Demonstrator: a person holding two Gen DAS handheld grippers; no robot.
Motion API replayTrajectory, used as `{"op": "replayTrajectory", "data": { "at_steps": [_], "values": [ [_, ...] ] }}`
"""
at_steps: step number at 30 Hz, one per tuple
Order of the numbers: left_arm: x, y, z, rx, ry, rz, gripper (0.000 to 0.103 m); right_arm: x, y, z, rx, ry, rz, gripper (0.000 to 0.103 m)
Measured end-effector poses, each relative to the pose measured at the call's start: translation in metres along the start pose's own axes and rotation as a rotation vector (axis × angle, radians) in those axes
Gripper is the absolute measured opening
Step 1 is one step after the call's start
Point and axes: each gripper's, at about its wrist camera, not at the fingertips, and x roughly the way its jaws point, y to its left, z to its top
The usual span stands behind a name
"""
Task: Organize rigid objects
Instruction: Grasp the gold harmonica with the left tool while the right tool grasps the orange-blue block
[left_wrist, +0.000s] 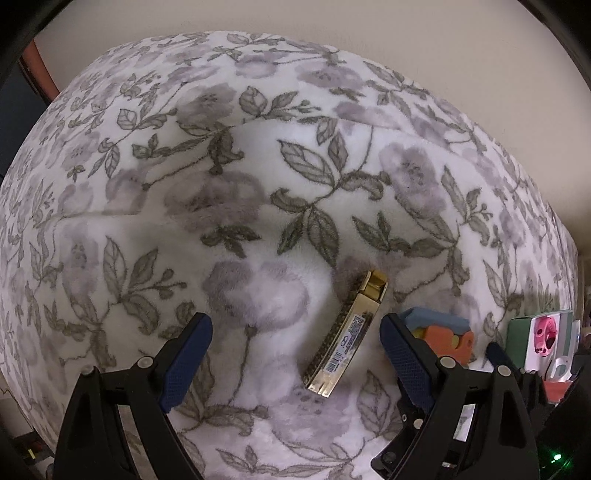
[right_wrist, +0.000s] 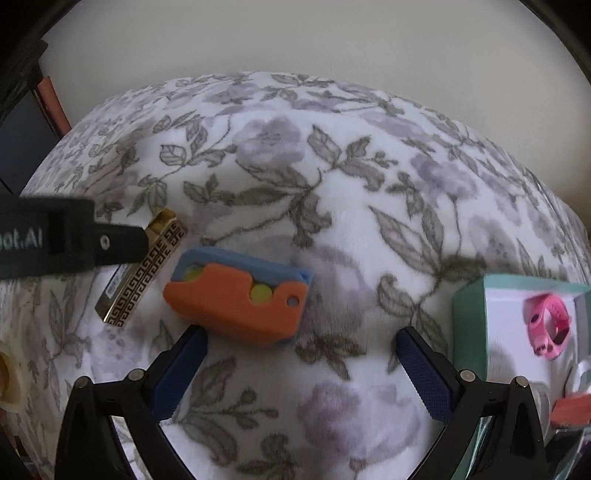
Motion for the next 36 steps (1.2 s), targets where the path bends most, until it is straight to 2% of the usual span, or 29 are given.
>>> {"op": "replayTrajectory", "data": {
  "at_steps": [9,17,22,33,36],
  "values": [
    [0.01,-0.003,0.001,0.007,-0.007,0.031,0.092,0.009,0.004,0.013,0.007,-0.025,-0.005,0.103],
    [0.012,0.011,0.005,-0.031,-0.02,0.068,0.092,0.012,0.002,0.017,0.049,-0.049,-0.019,0.103],
    [0.015,0.01,0.002,-0.016,-0.009,0.061,0.092,0.012,0.003,0.016,0.06,-0.06,-0.034,0.1],
    [0.015,-0.008,0.0,0.021,-0.023,0.055,0.09,0.004,-0.007,0.015,0.117,-0.096,-0.066,0.062],
    [0.018,-0.015,0.0,0.037,-0.019,0.055,0.08,0.002,-0.007,0.013,0.122,-0.097,-0.069,0.055]
  ]
}}
